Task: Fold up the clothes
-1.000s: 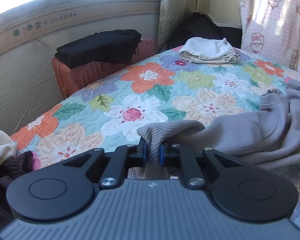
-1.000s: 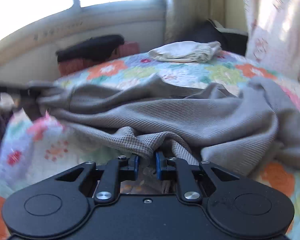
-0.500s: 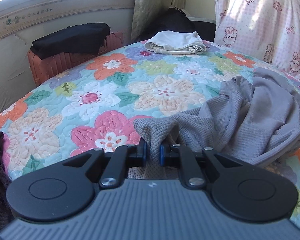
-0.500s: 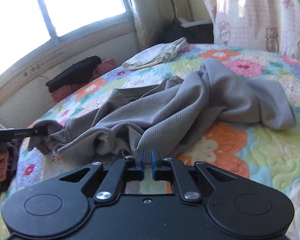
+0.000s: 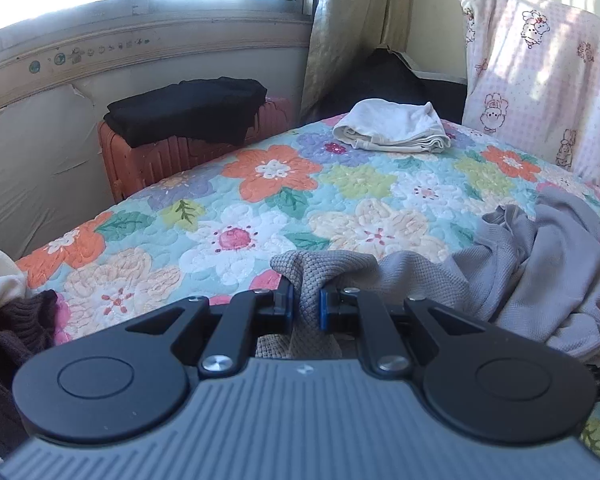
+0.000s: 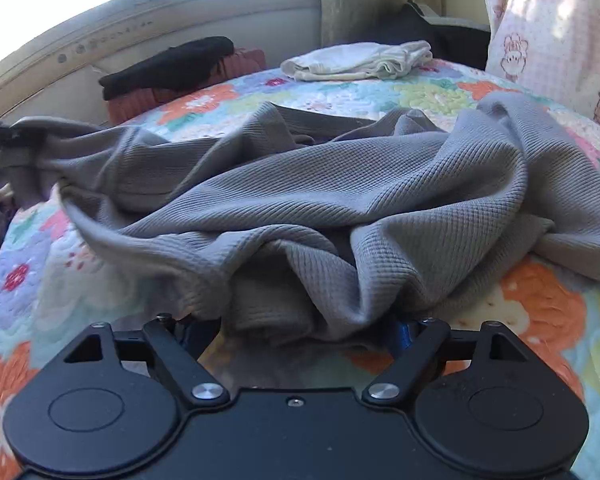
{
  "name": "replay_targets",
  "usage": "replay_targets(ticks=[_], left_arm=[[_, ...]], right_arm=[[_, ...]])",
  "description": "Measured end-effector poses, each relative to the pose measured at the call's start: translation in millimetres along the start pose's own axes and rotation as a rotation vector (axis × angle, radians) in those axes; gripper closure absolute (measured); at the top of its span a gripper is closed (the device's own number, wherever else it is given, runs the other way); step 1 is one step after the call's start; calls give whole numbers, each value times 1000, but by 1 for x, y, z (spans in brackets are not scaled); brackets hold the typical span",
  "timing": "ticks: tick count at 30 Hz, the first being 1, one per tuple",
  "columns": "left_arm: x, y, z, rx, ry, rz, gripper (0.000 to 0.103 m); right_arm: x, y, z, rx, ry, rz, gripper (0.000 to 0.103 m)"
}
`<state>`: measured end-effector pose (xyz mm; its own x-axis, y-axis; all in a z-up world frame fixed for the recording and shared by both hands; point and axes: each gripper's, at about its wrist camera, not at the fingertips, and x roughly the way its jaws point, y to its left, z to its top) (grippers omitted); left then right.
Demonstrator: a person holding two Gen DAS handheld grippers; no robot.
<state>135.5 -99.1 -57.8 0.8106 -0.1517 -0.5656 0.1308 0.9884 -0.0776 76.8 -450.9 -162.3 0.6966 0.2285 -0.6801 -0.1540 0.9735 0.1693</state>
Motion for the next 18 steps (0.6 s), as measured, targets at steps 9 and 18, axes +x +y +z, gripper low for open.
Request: replay_targets(ticks=[9, 18], left_arm=[[2, -12, 10, -18, -12, -12, 92], [-20, -25, 7, 1, 4, -96, 92]], right_arm=[[-34, -29, 12, -65, -107, -45, 93], [-181, -38, 54, -140, -297, -142, 95]])
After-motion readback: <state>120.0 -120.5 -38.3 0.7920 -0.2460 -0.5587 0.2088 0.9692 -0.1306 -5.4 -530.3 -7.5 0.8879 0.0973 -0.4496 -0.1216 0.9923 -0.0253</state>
